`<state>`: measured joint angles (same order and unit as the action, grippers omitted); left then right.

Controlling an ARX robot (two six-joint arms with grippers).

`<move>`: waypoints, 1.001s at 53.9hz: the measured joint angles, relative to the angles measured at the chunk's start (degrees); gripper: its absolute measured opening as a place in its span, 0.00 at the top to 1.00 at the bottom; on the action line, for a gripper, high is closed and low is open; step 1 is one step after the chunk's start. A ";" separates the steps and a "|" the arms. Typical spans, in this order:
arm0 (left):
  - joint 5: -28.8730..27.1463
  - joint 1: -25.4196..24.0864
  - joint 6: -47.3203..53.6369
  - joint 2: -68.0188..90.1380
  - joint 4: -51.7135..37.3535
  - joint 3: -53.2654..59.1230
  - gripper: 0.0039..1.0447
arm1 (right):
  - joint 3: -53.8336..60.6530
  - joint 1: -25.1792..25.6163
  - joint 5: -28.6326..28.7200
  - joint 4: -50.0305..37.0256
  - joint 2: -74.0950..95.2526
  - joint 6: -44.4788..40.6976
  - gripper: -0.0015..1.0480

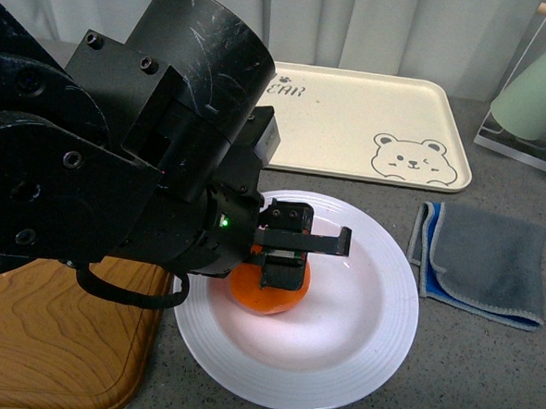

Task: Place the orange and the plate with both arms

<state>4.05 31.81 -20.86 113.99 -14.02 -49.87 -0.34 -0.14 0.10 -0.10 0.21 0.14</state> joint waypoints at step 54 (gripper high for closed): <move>-26.58 -5.77 12.83 -11.76 -41.70 17.88 0.29 | 0.02 0.00 0.00 0.00 0.00 0.00 0.09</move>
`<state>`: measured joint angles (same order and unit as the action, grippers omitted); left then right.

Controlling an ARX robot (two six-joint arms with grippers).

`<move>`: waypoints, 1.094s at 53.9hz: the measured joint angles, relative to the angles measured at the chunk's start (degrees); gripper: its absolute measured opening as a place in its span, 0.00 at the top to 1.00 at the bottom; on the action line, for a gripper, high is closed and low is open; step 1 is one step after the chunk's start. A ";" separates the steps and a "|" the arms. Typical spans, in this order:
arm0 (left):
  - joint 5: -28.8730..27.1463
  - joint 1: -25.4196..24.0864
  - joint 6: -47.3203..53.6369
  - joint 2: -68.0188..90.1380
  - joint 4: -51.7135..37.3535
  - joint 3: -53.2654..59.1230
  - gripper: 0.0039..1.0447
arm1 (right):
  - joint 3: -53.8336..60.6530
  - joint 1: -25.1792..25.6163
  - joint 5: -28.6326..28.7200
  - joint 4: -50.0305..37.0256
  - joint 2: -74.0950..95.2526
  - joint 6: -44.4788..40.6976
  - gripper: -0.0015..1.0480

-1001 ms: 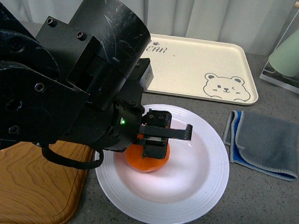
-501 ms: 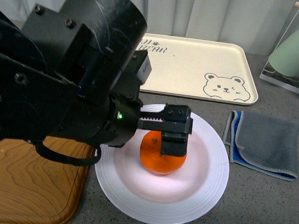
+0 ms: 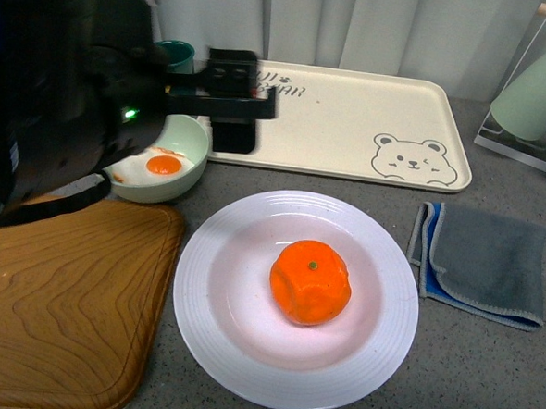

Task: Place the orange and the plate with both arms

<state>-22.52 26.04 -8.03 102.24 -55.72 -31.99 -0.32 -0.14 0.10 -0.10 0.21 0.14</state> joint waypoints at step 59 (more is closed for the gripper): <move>21.81 -24.15 7.61 -56.85 12.26 30.73 0.97 | -0.02 0.00 0.00 0.00 0.00 0.00 0.09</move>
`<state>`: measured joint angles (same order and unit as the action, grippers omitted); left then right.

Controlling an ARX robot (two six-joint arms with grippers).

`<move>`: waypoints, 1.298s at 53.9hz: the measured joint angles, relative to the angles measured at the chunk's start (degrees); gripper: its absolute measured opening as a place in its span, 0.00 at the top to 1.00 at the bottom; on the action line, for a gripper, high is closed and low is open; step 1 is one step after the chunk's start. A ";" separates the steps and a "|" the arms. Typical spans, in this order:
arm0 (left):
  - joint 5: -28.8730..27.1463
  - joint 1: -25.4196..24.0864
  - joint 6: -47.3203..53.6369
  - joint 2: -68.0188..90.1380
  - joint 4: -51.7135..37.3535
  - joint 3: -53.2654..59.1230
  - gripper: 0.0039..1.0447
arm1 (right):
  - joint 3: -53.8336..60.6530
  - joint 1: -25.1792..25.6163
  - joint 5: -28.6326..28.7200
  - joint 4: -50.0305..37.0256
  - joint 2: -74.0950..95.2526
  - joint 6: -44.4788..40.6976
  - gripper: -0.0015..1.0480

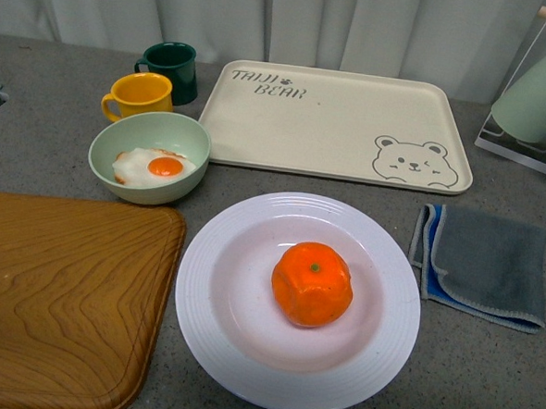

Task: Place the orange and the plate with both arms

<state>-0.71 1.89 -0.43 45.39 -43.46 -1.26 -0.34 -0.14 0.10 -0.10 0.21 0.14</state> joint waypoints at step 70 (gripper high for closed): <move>0.61 -1.75 0.00 -34.71 32.59 0.15 0.97 | 0.02 0.00 0.00 0.00 0.00 0.00 0.09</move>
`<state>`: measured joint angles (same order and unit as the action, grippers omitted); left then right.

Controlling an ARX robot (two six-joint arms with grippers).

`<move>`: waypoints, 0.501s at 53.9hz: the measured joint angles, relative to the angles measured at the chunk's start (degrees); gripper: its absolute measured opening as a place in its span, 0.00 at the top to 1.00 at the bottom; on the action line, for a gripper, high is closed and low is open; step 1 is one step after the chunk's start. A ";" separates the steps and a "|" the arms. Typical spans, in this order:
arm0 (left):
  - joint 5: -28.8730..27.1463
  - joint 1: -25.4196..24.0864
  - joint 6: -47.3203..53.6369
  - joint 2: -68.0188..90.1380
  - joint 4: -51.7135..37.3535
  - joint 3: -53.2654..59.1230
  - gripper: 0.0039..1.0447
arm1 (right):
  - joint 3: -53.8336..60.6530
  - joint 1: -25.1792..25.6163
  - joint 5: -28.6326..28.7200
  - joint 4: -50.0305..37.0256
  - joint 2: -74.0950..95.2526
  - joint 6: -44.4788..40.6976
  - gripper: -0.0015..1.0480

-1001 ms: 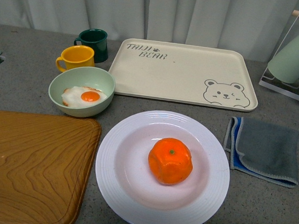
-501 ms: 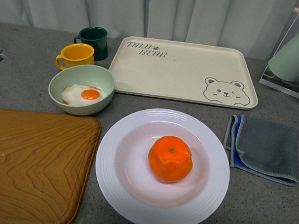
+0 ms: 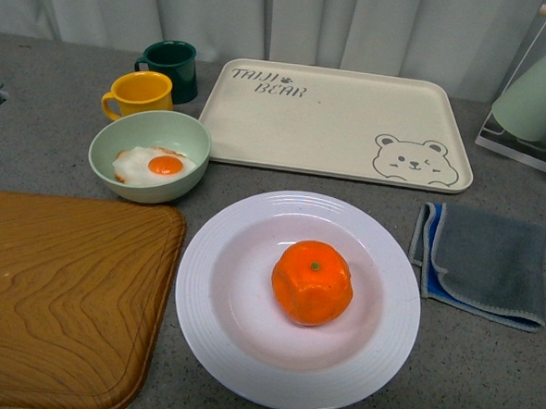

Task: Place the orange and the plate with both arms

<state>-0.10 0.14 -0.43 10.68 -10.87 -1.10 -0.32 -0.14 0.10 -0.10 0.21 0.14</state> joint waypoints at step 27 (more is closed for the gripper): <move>0.11 0.00 0.00 -10.43 10.75 -0.02 0.56 | -1.97 0.90 18.16 3.10 9.86 -10.58 0.09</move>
<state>0.01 0.14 -0.43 0.25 -0.12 -1.13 -2.28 0.75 18.26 3.01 10.07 -10.44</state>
